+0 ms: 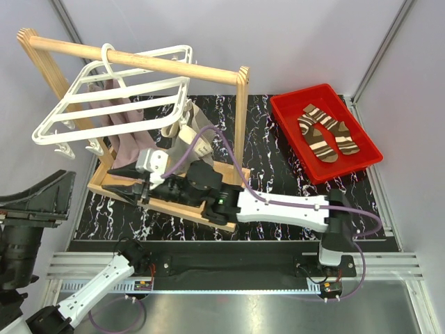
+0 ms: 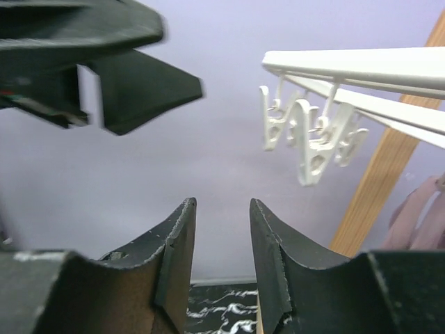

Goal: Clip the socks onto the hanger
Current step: Open the clamp at the hanger.

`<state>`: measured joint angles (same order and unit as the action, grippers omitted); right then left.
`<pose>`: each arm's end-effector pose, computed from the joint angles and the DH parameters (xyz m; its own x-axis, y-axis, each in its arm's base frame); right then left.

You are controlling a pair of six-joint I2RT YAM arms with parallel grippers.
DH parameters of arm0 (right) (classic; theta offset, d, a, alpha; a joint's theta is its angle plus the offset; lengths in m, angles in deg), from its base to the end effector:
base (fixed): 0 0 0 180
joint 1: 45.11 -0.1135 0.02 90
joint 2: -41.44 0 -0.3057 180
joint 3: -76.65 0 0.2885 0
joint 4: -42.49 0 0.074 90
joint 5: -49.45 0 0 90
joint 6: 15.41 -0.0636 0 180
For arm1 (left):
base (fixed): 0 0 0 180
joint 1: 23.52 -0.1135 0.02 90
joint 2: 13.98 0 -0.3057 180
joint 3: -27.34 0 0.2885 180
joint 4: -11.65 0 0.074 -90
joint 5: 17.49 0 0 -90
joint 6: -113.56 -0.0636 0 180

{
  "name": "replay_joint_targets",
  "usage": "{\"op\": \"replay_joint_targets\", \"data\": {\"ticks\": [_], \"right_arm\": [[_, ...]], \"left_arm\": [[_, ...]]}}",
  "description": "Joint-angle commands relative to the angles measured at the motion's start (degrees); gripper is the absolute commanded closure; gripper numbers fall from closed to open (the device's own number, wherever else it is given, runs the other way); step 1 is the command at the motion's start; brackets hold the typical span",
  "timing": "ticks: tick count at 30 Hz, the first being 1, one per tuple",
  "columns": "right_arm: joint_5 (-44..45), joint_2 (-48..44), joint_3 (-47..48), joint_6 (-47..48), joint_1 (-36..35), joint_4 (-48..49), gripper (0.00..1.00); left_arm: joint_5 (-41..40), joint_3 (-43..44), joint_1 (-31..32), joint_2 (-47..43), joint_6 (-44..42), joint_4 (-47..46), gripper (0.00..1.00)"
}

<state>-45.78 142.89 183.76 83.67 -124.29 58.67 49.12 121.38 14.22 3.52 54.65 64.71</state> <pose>0.0873 0.4875 0.4927 0.2258 0.3444 -0.9112 -0.9705 0.1602 -0.1800 -0.0502 0.0708 0.5387 0.1284 -0.6987 -0.7038 0.3972 0.6865 -0.6091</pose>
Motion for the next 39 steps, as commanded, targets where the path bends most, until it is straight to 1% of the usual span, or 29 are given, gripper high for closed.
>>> {"op": "replay_joint_targets", "data": {"ticks": [1,3,4,6,13,18,22,27,31,33,39], "right_arm": [[7.0,3.6,6.6,4.5,0.0,8.7,0.57],[9.1,6.6,8.7,6.1,0.0,9.3,0.59],[9.7,7.5,10.9,6.6,0.1,9.2,0.59],[11.0,9.6,12.4,7.2,0.2,9.1,0.6],[11.1,13.5,17.6,5.8,0.8,7.9,0.59],[11.9,12.0,14.7,4.7,0.8,8.9,0.59],[11.8,10.4,10.3,5.2,1.0,10.2,0.52],[12.3,9.6,7.7,4.5,1.9,11.5,0.5],[10.3,9.6,8.6,3.9,3.4,10.4,0.45],[8.8,9.6,9.6,3.1,4.5,8.1,0.4],[5.5,9.5,10.8,2.6,5.3,7.0,0.39]], "left_arm": [[-1.5,1.8,0.0,-0.5,-4.1,0.6,0.35],[-1.3,2.9,0.0,-0.4,-5.4,1.1,0.35],[-1.4,3.5,0.0,-0.4,-5.9,1.5,0.35],[-1.2,4.4,0.0,-0.4,-6.9,1.7,0.35],[-1.1,4.4,0.1,-1.1,-8.0,2.5,0.35],[-0.6,5.2,-0.1,-1.3,-8.4,3.1,0.35],[-0.9,5.3,0.0,-1.4,-8.7,3.2,0.36],[-0.8,4.0,0.1,-1.4,-8.7,3.0,0.35],[-0.9,3.5,0.0,-1.9,-8.4,2.9,0.35],[-1.1,3.5,0.1,-1.9,-8.4,3.0,0.35],[-1.3,2.7,0.0,-1.8,-7.9,2.9,0.35]]}}
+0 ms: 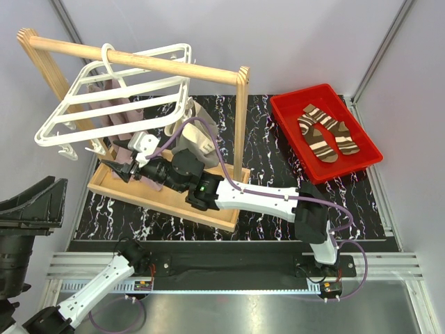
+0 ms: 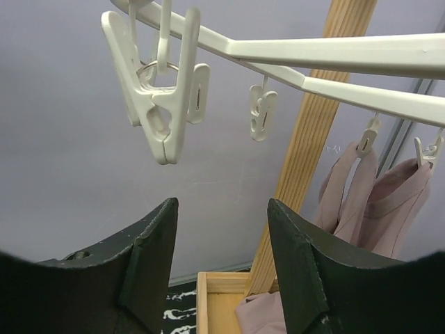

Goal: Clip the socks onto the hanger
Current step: Open the clamp at the hanger.

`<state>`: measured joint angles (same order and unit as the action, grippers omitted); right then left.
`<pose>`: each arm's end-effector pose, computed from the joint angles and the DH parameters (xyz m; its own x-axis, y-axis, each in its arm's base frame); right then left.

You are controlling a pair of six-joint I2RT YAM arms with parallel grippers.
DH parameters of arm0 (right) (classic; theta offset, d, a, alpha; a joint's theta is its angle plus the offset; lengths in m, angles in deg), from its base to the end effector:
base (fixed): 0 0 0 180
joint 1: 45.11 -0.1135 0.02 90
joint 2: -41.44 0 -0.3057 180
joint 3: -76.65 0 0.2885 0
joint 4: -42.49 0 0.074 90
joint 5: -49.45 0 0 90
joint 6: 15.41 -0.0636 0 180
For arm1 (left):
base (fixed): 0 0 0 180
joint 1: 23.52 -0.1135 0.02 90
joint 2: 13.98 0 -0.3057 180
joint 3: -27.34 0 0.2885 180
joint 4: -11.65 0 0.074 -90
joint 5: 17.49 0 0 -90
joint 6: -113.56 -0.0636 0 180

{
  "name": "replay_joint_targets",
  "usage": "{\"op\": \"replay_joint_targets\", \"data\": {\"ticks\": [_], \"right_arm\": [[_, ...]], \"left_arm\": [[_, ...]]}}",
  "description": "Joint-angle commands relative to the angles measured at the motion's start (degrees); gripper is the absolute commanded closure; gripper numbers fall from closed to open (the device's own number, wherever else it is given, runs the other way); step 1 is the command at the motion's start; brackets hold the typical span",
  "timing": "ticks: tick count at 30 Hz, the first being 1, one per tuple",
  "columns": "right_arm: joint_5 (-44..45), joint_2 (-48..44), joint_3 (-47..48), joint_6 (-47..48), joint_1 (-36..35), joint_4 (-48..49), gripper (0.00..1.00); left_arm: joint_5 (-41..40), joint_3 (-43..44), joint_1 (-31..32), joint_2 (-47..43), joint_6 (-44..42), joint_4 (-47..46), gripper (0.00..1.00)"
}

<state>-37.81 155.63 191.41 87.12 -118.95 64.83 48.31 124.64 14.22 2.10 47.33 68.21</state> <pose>0.1589 0.5374 0.4488 0.3112 0.2955 -0.9032 -0.9011 0.3938 -0.1817 -0.0708 0.0878 0.5384 0.1957 -0.6164 -0.7628 0.3743 0.7659 -0.5228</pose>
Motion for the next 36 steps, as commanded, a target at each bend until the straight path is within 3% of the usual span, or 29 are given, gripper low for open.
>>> {"op": "replay_joint_targets", "data": {"ticks": [1,12,36], "right_arm": [[-2.6,-3.2,3.6,-1.0,0.0,0.8,0.39],[-6.7,-4.0,4.1,-4.0,0.0,1.8,0.43],[-5.1,-5.9,2.4,-6.4,-1.3,8.0,0.54]], "left_arm": [[-0.3,-1.1,0.1,-0.3,-0.2,-0.8,0.35],[0.8,-2.5,0.0,-0.1,1.7,-1.5,0.35],[0.9,-2.7,0.1,-0.2,5.4,-0.3,0.38]]}}
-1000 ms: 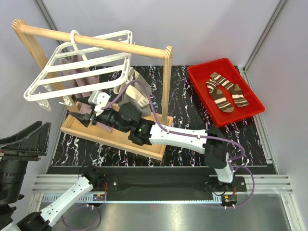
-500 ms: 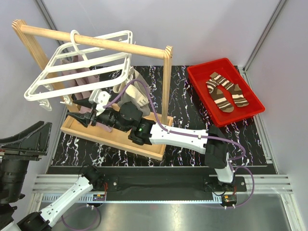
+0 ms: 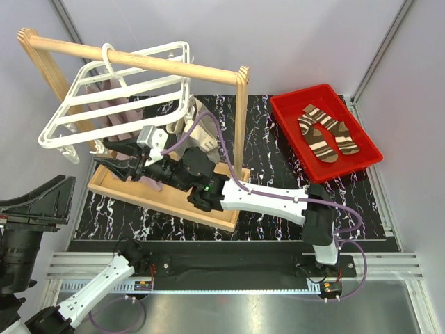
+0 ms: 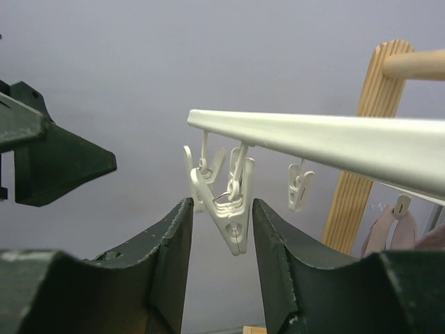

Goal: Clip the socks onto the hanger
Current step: Open the clamp at the hanger.

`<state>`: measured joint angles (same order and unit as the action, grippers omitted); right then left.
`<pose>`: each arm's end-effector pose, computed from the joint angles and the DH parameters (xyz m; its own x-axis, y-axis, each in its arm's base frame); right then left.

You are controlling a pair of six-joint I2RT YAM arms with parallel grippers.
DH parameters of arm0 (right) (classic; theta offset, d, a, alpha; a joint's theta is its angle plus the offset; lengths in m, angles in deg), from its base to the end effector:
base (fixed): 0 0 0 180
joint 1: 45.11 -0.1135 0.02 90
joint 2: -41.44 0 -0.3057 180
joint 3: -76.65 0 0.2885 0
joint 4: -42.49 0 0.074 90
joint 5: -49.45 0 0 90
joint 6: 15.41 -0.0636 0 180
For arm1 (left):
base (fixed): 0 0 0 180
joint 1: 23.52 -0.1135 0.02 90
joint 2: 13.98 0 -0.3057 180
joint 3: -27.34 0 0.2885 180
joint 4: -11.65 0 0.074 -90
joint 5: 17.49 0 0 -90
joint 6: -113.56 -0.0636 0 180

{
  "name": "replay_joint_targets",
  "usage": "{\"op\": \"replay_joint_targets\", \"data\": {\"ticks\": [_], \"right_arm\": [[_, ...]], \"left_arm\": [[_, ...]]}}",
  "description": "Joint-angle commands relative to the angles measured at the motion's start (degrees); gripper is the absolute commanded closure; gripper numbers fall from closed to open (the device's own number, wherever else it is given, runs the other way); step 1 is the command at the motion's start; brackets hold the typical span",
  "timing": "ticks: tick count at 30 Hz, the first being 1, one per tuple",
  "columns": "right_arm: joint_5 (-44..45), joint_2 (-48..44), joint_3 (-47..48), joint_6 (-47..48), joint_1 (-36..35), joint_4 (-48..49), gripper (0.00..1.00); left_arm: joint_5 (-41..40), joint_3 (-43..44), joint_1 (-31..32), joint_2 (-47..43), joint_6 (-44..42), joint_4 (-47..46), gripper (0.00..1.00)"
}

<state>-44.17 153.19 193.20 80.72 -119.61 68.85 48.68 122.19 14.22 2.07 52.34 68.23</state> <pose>0.1400 0.5199 0.4927 0.2417 0.4728 -0.8473 -0.9558 0.2667 -0.1239 -0.0597 0.0787 0.5310 0.1349 -0.6614 -0.7378 0.3755 0.7232 -0.5796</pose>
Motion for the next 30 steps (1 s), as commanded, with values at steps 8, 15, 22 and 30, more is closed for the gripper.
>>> {"op": "replay_joint_targets", "data": {"ticks": [8,15,22,30], "right_arm": [[1.6,-2.2,1.7,-0.3,-0.7,3.2,0.58],[2.0,-1.2,2.8,-0.1,-0.7,2.1,0.54],[2.7,0.1,4.3,0.2,-0.7,1.1,0.53],[3.3,1.7,5.7,0.8,-0.6,-0.1,0.46]], "left_arm": [[1.4,-0.4,0.0,-0.2,1.2,-0.1,0.38],[1.6,-0.1,0.0,-0.1,1.2,0.0,0.38],[1.7,-0.1,0.0,-0.2,1.3,-0.1,0.38],[1.7,0.4,0.0,-0.1,1.0,0.2,0.38]]}}
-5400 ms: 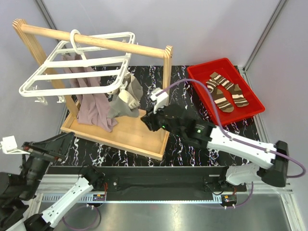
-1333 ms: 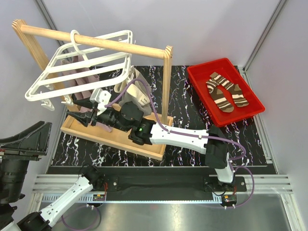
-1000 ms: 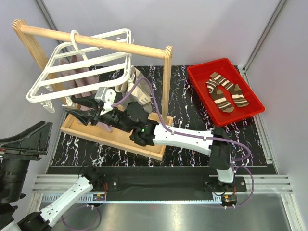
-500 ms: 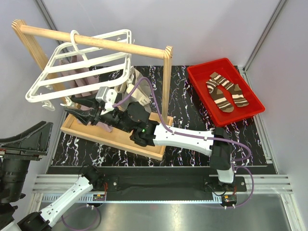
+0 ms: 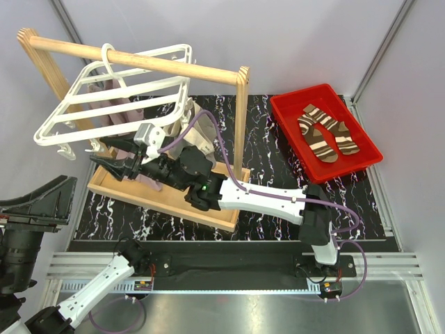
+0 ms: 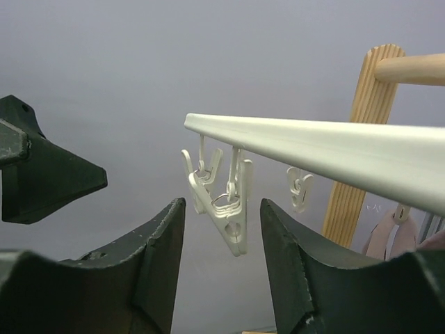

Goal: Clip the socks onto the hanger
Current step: Open the clamp at the hanger.

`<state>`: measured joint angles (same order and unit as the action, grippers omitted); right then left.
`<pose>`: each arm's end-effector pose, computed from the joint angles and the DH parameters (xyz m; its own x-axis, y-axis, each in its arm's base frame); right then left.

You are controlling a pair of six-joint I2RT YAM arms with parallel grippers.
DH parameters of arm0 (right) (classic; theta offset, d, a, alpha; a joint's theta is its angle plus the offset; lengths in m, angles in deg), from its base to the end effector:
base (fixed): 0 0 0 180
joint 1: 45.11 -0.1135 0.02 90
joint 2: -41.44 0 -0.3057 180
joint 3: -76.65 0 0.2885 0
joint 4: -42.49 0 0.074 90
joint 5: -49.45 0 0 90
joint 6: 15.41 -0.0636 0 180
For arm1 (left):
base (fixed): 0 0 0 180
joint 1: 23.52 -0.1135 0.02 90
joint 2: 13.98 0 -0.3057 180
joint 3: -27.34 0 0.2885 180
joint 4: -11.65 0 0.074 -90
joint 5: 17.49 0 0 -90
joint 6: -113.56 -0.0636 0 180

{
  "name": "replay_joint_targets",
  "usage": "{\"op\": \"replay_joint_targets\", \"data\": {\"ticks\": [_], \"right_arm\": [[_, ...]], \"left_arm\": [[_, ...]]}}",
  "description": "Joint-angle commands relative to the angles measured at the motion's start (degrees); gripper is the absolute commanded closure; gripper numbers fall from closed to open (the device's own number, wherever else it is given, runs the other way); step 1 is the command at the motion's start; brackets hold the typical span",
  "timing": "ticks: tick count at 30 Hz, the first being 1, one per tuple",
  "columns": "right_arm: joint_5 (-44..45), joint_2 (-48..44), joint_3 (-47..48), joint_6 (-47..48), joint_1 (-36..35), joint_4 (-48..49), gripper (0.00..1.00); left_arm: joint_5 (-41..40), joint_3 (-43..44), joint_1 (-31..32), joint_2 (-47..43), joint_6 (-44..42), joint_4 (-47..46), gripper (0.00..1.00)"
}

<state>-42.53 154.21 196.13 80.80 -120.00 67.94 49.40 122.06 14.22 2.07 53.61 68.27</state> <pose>0.1390 0.5232 0.5023 0.2431 0.4857 -0.8396 -0.9518 0.2865 -0.1099 -0.0593 0.0775 0.5306 0.1191 -0.6746 -0.7285 0.3869 0.7072 -0.5917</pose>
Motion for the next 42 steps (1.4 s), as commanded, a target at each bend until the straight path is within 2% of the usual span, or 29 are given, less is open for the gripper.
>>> {"op": "replay_joint_targets", "data": {"ticks": [1,5,8,15,16,22,25,29,33,36,42], "right_arm": [[1.6,0.8,3.0,0.8,-0.3,0.6,0.45],[1.6,1.7,4.0,0.8,-0.3,0.3,0.44],[1.6,2.5,5.5,0.7,-0.3,0.0,0.48],[2.9,3.3,6.6,0.5,-0.3,-0.4,0.64],[3.0,3.3,6.4,0.5,-0.3,-0.4,0.7],[2.2,-0.1,2.5,-3.0,-0.3,-1.2,0.88],[2.5,-3.4,0.7,-6.0,-0.3,-5.3,0.91],[2.2,-8.2,3.0,-15.1,-0.2,-20.8,0.93],[2.2,-11.5,4.0,-22.2,0.8,-32.0,0.93],[-3.1,-13.1,5.5,-29.1,3.3,-39.7,0.92],[-10.1,-16.4,4.0,-35.8,5.7,-43.9,0.89]], "left_arm": [[1.0,0.6,0.1,-0.1,-0.2,0.1,0.38],[1.0,0.7,0.0,-0.1,-0.2,0.1,0.38],[1.1,0.8,0.1,-0.1,-0.3,-0.1,0.38],[1.2,0.9,0.1,-0.1,-0.2,0.0,0.38],[1.3,0.9,0.1,-0.1,-0.2,-0.1,0.38],[2.1,0.6,0.0,-0.2,1.2,0.4,0.38],[2.9,-0.4,0.0,-0.4,2.8,0.0,0.38],[5.8,-3.0,0.1,-0.4,7.7,-1.7,0.37],[9.3,-3.8,0.1,0.9,11.2,-4.1,0.36],[12.2,-5.9,0.1,1.0,14.2,-7.8,0.35],[15.5,-12.2,0.1,0.2,22.2,-16.4,0.31]]}}
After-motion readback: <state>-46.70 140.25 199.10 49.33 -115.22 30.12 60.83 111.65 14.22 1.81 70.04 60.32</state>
